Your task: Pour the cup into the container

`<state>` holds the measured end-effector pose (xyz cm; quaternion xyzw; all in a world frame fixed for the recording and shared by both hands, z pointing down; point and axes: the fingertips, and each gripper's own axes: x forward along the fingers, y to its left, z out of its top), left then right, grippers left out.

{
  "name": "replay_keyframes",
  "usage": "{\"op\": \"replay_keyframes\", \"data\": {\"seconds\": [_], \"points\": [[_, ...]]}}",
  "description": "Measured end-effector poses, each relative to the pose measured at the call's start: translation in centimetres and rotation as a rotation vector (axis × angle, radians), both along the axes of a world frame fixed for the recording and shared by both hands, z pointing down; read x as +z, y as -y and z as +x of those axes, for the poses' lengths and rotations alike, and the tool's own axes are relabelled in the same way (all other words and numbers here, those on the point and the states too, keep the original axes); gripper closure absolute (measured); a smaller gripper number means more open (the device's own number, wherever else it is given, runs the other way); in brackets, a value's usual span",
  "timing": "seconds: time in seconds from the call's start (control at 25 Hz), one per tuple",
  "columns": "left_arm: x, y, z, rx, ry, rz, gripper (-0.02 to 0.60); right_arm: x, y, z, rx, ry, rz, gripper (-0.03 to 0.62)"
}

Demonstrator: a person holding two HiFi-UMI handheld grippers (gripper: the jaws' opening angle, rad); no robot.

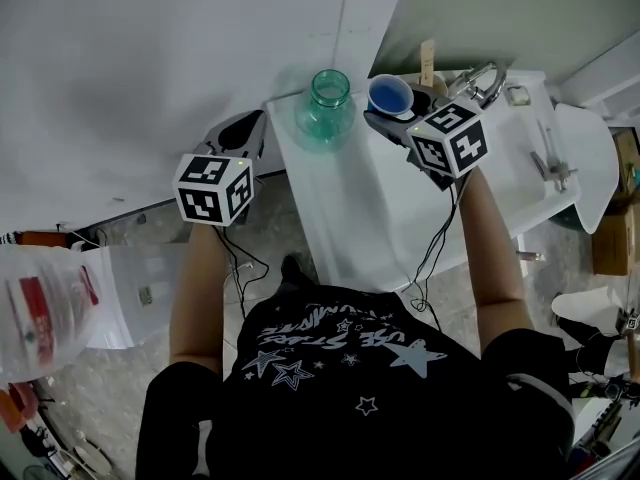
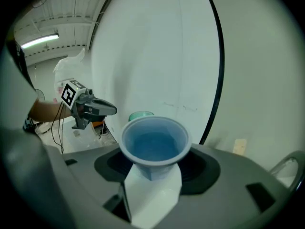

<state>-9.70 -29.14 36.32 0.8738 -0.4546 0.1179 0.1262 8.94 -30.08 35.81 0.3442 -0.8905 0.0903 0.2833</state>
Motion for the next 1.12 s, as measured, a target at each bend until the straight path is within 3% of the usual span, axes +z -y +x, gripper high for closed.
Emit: {"op": "replay_keyframes", "data": {"seconds": [0.48, 1.12], "points": [[1.0, 2.3, 1.6, 0.039, 0.015, -0.038, 0.572, -0.9, 3.7, -0.3, -0.008, -0.174, 0.053, 0.316], [1.7, 2.5, 2.1, 0.043, -0.007, -0.049, 0.572, -0.9, 4.6, -1.8, -0.069, -0.407, 0.135, 0.319]]}}
